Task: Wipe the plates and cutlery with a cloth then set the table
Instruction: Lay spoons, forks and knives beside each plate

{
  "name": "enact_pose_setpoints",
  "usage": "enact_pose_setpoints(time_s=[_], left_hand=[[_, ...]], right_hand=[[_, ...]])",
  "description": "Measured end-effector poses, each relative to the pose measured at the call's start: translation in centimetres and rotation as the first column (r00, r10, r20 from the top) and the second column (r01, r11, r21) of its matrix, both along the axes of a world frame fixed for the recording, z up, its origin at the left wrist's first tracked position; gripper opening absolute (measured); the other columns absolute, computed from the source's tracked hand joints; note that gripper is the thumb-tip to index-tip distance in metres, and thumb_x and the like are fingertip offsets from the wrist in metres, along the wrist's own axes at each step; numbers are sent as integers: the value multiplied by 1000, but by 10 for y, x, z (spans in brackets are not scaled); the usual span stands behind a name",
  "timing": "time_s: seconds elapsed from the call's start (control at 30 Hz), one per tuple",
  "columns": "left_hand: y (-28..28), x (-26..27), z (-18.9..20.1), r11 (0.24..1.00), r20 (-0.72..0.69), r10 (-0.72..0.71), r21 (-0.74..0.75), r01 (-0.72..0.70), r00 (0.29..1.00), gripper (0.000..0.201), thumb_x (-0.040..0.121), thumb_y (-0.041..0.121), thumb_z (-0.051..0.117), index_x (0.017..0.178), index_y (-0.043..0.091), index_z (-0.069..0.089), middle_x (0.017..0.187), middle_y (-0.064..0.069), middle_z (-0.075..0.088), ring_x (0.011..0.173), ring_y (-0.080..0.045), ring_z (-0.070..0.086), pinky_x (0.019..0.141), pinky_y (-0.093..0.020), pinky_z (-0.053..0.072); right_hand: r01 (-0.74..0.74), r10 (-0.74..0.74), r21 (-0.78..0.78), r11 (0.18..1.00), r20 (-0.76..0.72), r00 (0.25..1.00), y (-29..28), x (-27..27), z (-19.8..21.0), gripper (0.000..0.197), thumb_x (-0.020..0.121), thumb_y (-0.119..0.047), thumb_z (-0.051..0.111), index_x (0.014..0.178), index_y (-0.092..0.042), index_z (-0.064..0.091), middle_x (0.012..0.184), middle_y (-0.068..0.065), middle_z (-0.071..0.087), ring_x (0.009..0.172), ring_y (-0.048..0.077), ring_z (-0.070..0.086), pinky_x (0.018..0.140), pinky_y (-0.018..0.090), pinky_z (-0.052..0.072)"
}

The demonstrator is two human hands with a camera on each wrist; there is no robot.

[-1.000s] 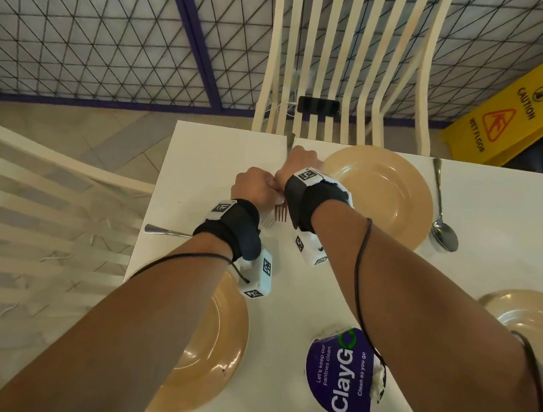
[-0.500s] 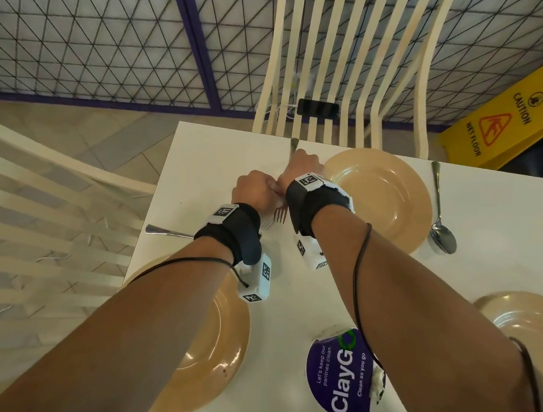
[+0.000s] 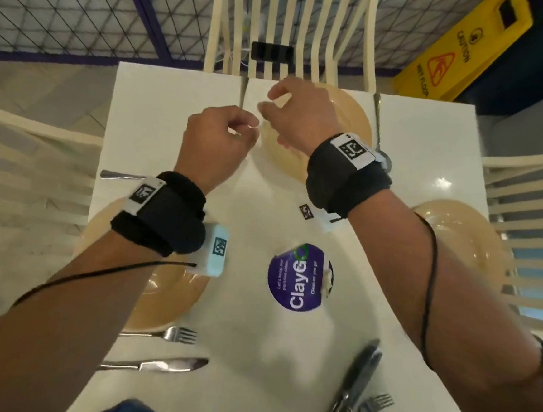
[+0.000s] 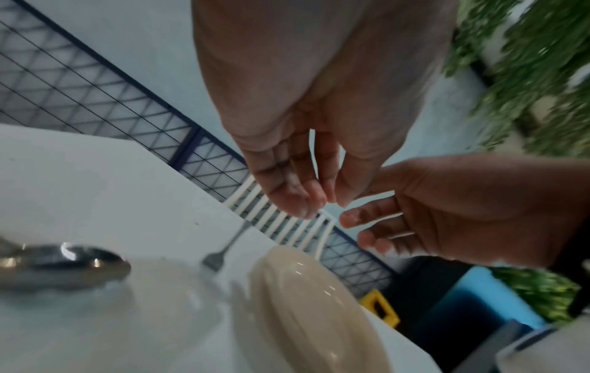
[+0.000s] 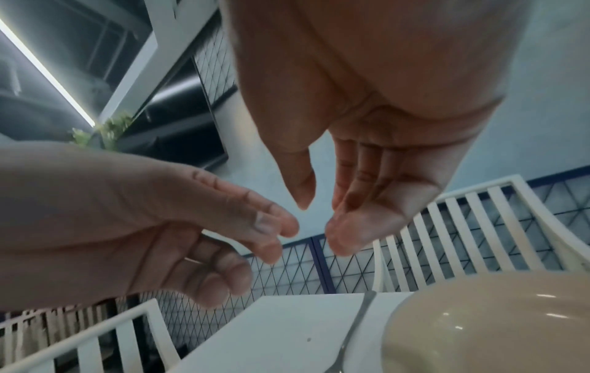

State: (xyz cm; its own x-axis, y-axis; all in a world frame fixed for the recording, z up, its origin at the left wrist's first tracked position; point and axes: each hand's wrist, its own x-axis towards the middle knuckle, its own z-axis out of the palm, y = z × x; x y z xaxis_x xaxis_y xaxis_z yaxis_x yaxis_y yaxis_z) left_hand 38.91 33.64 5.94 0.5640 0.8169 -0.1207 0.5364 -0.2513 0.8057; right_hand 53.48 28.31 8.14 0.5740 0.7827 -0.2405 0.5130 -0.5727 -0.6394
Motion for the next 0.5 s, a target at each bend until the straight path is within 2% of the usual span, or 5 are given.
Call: enact_pose_setpoints(time_s=[0.1,0.17,0.33,0.4,0.5], left_hand=[[-66,-9,13,996,50,-89,-27,90,995,11,90,26,70,100,28,75,86,15,70,75,2,65,76,-7,44],[-115,-14,8,980,6,-176,-91,176,984,10,91,26,70,98,33,73,87,17,69,70,4,65,71,-2,42],[-240,-38,-35,883,-66,-449,-189,430,891,15,88,26,64,100,22,71,93,8,72,80,-11,68,81,-34,55],[-277,-51,-48,857,-218,-502,-253,448,837,13,88,28,64,99,26,70,93,9,71,82,-11,65,82,-31,52],[-322,-76,-62,848,-389,-523,-329,416,758,12,84,31,59,91,24,67,89,8,71,85,-18,66,75,-29,49]], right_hand=[[33,-32,42,999,-26,999,-73,-8,13,25,88,-42,63,106,-27,65,98,-3,70,87,23,69,85,47,57],[68,-66,45,997,-55,996,-126,-17,16,25,87,-41,63,106,-26,68,87,-5,71,77,18,69,79,46,58],[171,-182,-106,980,-110,977,-254,-42,1,19,90,-38,66,107,-29,69,81,-10,68,73,10,66,77,30,54],[171,-197,-214,962,-106,975,-298,-50,-16,21,91,-37,66,110,-28,68,88,-10,69,80,9,65,78,25,50],[157,-211,-380,911,-105,972,-347,-57,-47,24,91,-34,65,112,-24,66,103,-2,69,97,19,65,87,31,51]])
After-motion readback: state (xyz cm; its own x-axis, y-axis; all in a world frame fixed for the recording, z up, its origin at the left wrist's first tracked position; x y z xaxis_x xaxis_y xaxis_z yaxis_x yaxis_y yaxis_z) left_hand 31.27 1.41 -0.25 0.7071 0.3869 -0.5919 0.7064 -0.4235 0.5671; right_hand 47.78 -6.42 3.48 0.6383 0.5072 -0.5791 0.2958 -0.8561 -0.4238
